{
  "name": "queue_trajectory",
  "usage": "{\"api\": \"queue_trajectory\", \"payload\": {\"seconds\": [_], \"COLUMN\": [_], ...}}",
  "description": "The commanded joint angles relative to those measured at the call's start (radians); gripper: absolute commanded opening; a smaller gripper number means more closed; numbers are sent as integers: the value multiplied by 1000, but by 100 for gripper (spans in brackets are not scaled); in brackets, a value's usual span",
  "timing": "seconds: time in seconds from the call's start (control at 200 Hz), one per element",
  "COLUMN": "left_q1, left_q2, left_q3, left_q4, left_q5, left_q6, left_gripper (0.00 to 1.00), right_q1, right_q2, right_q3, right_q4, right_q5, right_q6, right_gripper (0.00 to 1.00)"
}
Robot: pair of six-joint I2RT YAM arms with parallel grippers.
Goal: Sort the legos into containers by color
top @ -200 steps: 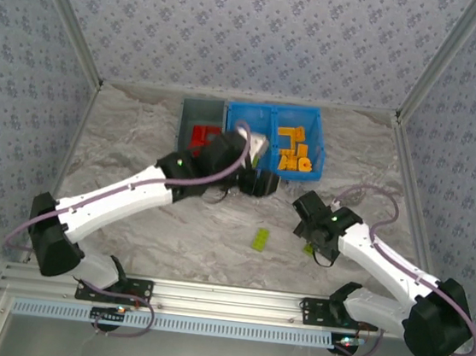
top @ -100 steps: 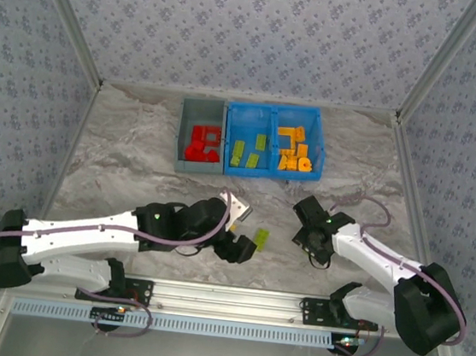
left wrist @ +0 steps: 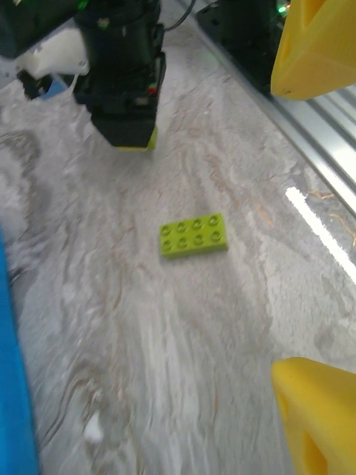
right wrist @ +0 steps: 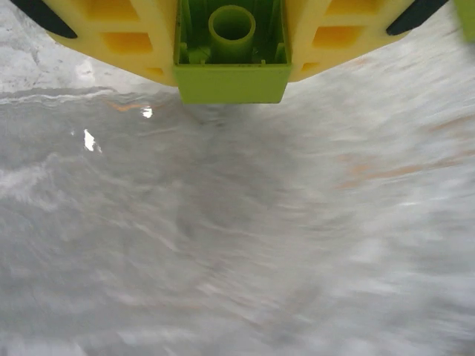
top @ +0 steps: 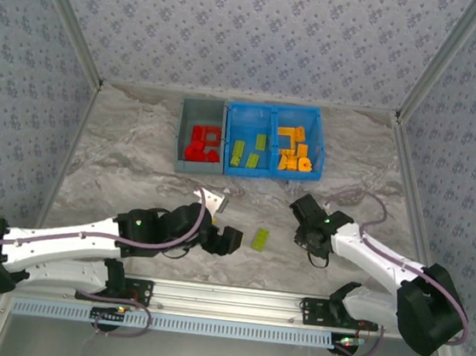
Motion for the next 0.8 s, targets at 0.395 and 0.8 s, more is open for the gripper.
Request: {"api": "queue_trajectory", "payload": {"seconds": [0.395,0.8], "left_q1": [453,515], "left_q2": [73,214], "left_q3": [291,387], "left_q4": [-153,-82], "left_q5": [144,191], "left_q6": [51,66], "left_gripper": [93,92], "right_q1": [8,-90], "right_q2": [631,1151], "right_q3": [947,1489], "right_q4": [11,-87], "right_q5": [64,-47], "right_q6": [-419,-518], "right_gripper": [31,35]}}
